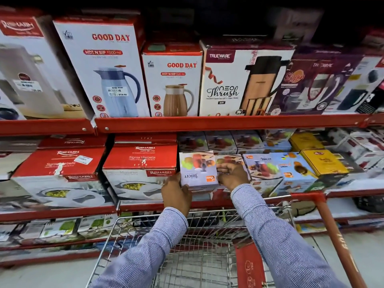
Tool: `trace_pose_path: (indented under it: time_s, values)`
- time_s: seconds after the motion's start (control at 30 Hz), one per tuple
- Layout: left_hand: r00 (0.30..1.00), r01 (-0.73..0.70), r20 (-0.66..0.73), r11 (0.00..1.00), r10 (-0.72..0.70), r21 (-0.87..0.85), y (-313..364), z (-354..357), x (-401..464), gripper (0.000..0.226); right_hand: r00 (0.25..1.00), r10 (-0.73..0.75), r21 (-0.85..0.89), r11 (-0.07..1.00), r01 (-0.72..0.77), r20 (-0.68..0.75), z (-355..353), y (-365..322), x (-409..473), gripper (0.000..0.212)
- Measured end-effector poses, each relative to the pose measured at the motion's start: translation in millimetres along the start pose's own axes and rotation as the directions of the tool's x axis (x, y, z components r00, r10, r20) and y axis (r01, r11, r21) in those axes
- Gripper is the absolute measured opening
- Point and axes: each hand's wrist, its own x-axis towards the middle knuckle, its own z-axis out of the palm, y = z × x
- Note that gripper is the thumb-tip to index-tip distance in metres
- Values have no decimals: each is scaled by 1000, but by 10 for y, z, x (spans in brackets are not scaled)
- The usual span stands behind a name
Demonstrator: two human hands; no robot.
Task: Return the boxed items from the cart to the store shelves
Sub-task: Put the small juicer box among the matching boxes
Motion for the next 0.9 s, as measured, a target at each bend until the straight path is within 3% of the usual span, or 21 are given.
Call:
trace_pose_path:
  time_s: [0.23, 0.3, 0.43, 0.5, 0.73, 0.8, 0.9]
  values:
    - [1000, -4, 19, 999, 3, 52, -198, 167, 28, 34, 997, -70, -208, 976, 63, -26, 167, 103, 44, 28]
    - [999, -33, 40, 996, 30, 82, -205, 177, 51, 28, 986, -166, -386, 910, 152, -4, 162, 76, 49, 15]
    - [972, -212, 145, 953, 183, 218, -170, 143, 76, 17, 961, -266, -676, 696, 242, 70, 195, 39, 42, 12]
    - [940, -320, 220, 899, 261, 299, -119, 113, 102, 19, 953, -283, -732, 625, 269, 109, 205, 18, 30, 9]
    - [799, -594, 401, 690, 448, 413, 132, -46, 421, 25, 946, -262, -825, 480, 298, 190, 123, -135, 87, 31]
    - [731, -681, 480, 567, 486, 463, 256, -111, 564, 35, 919, -286, -836, 404, 372, 271, 79, -192, 191, 50]
    - [676, -736, 604, 346, 422, 581, 400, -118, 810, 49, 835, -250, -791, 277, 546, 490, 44, -281, 363, 88]
